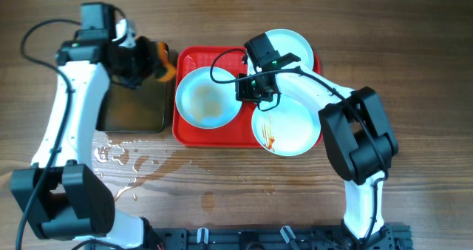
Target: Clean dirty plates on tray and stack at the side
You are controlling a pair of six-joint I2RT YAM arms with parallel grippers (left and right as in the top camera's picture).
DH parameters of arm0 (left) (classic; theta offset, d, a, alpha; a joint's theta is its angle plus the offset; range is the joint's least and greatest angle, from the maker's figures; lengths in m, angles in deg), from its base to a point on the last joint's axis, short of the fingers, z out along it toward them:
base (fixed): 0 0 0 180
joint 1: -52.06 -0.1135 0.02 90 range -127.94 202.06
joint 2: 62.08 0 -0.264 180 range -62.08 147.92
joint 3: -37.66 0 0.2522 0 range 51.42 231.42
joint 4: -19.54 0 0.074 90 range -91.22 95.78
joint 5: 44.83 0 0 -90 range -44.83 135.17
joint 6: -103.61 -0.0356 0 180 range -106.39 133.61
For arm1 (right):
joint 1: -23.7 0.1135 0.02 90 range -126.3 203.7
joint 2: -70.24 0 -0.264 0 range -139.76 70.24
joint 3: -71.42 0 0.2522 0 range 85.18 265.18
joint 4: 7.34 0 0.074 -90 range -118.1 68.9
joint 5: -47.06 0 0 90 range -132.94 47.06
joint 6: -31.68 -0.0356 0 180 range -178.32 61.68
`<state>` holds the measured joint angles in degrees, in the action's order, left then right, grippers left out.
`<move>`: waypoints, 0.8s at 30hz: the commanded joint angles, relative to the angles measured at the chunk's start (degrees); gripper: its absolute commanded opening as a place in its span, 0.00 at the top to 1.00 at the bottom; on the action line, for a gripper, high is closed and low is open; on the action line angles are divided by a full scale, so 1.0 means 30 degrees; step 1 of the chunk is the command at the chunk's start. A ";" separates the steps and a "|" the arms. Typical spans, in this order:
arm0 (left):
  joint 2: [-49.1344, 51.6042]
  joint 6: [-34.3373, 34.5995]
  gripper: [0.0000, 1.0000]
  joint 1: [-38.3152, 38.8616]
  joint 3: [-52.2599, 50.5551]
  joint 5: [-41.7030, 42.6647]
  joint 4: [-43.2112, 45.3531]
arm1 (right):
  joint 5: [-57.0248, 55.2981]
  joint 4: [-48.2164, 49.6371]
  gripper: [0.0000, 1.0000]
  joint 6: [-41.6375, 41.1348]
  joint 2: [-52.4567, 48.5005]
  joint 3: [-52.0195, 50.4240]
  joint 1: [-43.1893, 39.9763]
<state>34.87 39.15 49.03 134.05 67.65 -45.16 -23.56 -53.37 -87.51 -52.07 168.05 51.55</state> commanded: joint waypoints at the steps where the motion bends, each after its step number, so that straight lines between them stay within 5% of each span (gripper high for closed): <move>1: -0.0029 -0.0452 0.96 -0.1020 0.0102 -0.1428 -0.0525 | -0.1945 -0.0299 0.96 0.0867 0.1843 0.0627 -0.0022; 10: -0.0022 -0.0444 0.96 -0.1035 -0.0306 -0.2397 -0.0692 | -0.9581 -0.1515 0.96 0.2324 0.6535 0.0627 0.1173; 24: -0.0022 -0.0444 0.96 -0.1035 -0.0313 -0.2470 -0.0692 | -2.3001 -0.2645 0.96 0.3738 0.6849 0.0699 0.6572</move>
<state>34.89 39.15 45.91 133.50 60.85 -47.37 -81.86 -61.30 -77.43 -32.22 169.23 69.80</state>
